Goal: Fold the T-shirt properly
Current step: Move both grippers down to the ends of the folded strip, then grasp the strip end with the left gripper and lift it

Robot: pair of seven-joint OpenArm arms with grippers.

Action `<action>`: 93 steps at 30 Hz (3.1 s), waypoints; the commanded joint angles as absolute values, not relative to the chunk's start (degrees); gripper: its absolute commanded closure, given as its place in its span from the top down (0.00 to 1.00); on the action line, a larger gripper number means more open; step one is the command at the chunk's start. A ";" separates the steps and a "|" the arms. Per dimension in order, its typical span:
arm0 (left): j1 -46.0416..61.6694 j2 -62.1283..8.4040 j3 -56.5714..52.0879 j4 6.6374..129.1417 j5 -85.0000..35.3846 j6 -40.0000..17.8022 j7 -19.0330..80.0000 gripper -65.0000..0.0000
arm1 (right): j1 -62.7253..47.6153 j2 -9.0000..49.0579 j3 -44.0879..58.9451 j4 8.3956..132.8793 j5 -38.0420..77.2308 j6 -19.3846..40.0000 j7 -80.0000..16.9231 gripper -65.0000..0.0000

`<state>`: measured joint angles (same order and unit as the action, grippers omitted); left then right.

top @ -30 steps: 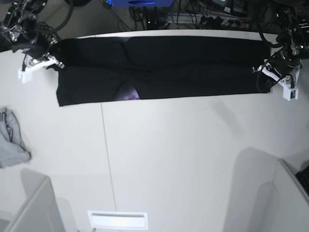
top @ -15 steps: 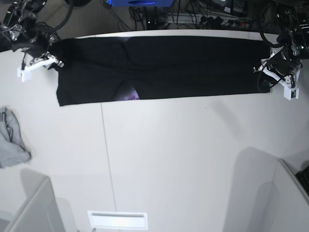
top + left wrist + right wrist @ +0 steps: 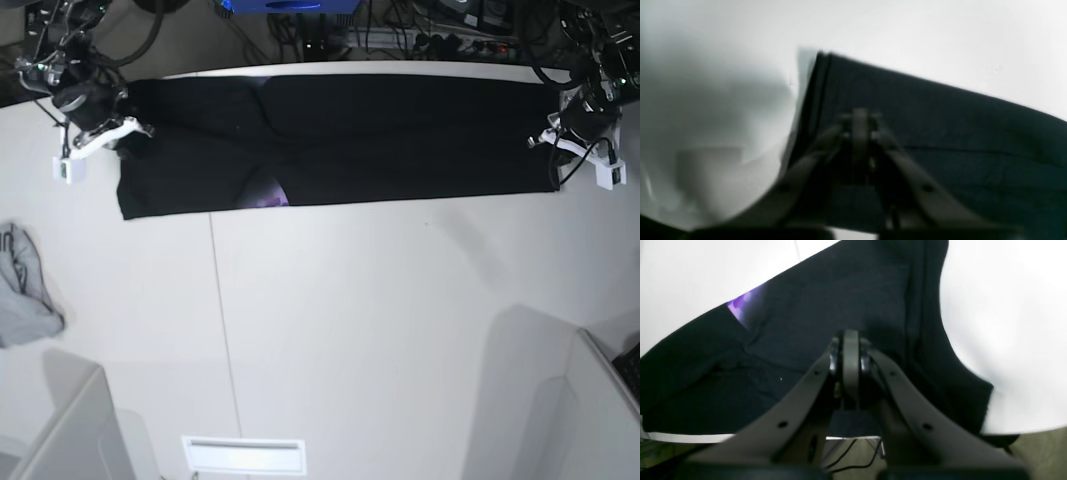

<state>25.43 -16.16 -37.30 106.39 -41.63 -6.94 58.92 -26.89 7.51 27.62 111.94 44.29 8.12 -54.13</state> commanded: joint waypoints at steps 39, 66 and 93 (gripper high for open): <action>0.75 -14.37 -31.25 85.41 -29.32 -6.99 49.19 0.00 | 2.51 4.26 21.32 86.73 20.53 8.66 -49.80 0.00; 15.52 -12.26 -40.75 102.81 -29.41 -7.08 44.18 0.66 | -5.49 2.51 18.42 100.35 20.79 8.92 -49.89 0.00; 7.52 -13.58 -34.86 83.30 -29.23 -16.31 44.35 0.93 | -6.90 1.54 18.42 100.53 20.79 8.92 -49.80 0.00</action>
<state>7.66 -12.62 -34.52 82.61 -28.99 -16.53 44.14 -7.66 1.23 18.37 99.18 20.56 8.82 -51.00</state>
